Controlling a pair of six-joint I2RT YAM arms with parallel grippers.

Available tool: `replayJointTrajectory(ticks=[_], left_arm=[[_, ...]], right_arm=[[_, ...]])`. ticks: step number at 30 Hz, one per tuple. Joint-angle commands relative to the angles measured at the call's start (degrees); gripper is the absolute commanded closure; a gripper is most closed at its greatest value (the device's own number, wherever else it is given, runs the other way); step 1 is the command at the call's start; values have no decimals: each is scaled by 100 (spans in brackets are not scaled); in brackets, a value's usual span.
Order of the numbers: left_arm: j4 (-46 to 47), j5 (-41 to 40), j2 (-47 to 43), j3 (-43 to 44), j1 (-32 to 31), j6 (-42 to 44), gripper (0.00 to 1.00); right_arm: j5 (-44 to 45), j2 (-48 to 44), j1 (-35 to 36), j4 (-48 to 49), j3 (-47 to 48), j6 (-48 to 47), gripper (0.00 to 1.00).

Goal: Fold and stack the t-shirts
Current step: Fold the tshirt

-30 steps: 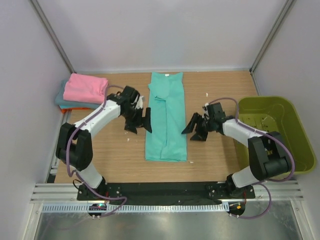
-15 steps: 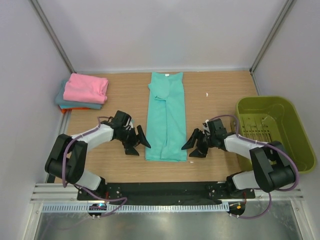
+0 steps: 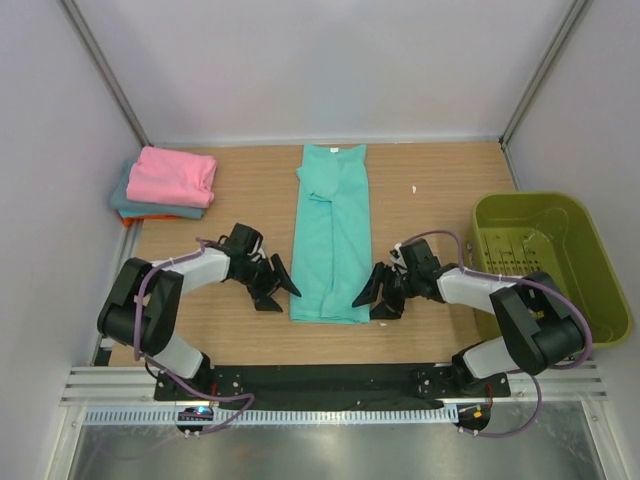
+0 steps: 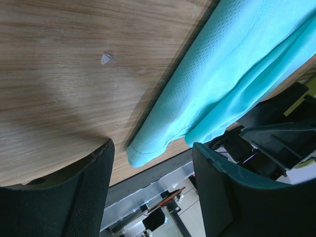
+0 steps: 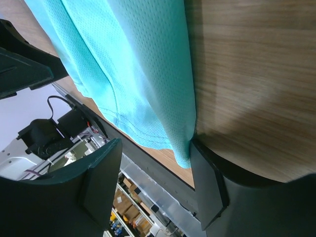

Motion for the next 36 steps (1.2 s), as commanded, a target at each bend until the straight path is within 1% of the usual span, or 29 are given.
replayJointTrajectory(ticks=[1, 5, 8, 9, 12, 17, 20, 23, 26, 27, 29, 31, 32, 33, 34, 35, 36], left_arm=[[138, -81, 145, 1, 23, -80, 35], [86, -72, 207, -69, 14, -107, 39], [94, -81, 251, -140, 5, -159, 43], [86, -64, 259, -149, 5, -159, 45], [16, -99, 242, -201, 5, -151, 49], [-28, -151, 154, -333, -12, -151, 53], [-37, -134, 119, -360, -56, -151, 59], [-20, -108, 119, -325, -100, -159, 67], [50, -72, 119, -324, -118, -186, 69], [68, -72, 110, -333, -127, -186, 70], [86, -46, 84, -351, -135, -195, 71], [112, -37, 57, -368, -144, -212, 74], [129, -29, 31, -386, -153, -212, 79], [121, -28, 5, -386, -153, -212, 82], [121, -28, -22, -377, -153, -212, 86], [77, -46, -48, -360, -153, -186, 94], [60, -55, -126, -333, -153, -168, 98]], right_arm=[[468, 34, 176, -363, -265, -42, 37], [520, 86, 308, -354, -265, 2, 38], [546, 270, 422, -91, -300, 168, 39], [564, 358, 423, -3, -283, 177, 41], [529, 481, 440, 76, -239, 151, 46], [626, 526, 519, -2, -212, 90, 47], [679, 517, 537, -20, -204, 55, 48], [696, 578, 563, -81, -169, -24, 55], [670, 640, 590, 6, -151, -51, 58], [661, 649, 590, 41, -151, -69, 61], [652, 666, 590, 120, -133, -86, 64], [644, 658, 590, 191, -116, -113, 74], [635, 649, 590, 208, -116, -139, 86], [696, 570, 590, 174, -90, -148, 95], [731, 526, 581, 113, -29, -244, 98], [740, 447, 555, -36, -2, -288, 99], [740, 290, 511, -98, 16, -341, 99]])
